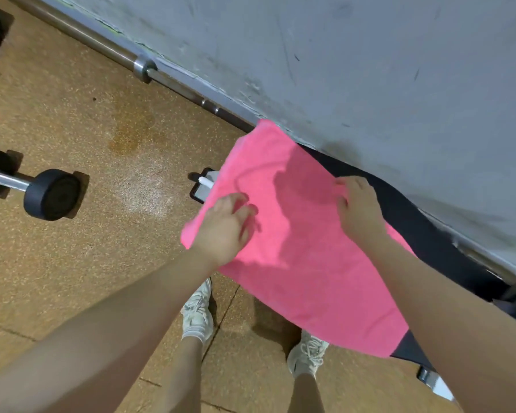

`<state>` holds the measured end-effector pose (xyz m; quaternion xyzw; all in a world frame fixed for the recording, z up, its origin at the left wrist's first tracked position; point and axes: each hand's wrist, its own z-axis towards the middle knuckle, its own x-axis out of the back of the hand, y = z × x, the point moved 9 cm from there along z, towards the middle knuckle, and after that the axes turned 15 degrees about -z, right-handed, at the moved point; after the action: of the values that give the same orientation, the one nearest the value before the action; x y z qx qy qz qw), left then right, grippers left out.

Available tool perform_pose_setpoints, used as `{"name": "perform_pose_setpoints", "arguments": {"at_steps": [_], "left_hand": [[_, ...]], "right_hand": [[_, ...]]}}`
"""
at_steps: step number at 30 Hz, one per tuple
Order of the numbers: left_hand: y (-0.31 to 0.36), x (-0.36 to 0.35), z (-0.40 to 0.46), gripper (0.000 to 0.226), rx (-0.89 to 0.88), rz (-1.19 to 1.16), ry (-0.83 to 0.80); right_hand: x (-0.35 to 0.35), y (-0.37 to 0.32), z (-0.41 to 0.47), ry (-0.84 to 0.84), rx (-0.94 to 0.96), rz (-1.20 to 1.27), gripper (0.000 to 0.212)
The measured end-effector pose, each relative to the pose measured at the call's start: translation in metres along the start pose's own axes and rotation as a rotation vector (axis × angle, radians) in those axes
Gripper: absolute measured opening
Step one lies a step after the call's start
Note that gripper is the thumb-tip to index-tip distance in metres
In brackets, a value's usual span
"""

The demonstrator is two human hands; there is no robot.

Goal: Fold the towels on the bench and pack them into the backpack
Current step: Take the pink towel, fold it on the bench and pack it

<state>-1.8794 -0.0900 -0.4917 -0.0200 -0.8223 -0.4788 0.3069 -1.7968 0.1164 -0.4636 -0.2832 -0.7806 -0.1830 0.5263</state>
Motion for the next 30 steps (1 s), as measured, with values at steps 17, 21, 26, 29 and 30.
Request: {"name": "perform_pose_setpoints", "arguments": {"at_steps": [17, 21, 26, 29, 30], "left_hand": [[0.172, -0.3, -0.029, 0.04, 0.104, 0.103, -0.291], [0.179, -0.321, -0.036, 0.051, 0.086, 0.326, -0.171], [0.187, -0.353, -0.023, 0.072, 0.107, 0.356, -0.213], [0.212, -0.376, -0.006, 0.067, 0.037, 0.317, -0.249], [0.222, -0.385, 0.0, 0.065, 0.018, 0.298, -0.273]], "right_hand": [[-0.086, 0.272, -0.125, -0.222, -0.145, 0.059, 0.047], [-0.094, 0.28, -0.111, -0.152, -0.136, 0.208, 0.017], [-0.089, 0.328, -0.097, -0.128, -0.357, 0.578, 0.016], [-0.064, 0.361, -0.092, -0.024, -0.353, 0.466, 0.007], [-0.053, 0.37, -0.091, 0.002, -0.333, 0.389, 0.005]]}}
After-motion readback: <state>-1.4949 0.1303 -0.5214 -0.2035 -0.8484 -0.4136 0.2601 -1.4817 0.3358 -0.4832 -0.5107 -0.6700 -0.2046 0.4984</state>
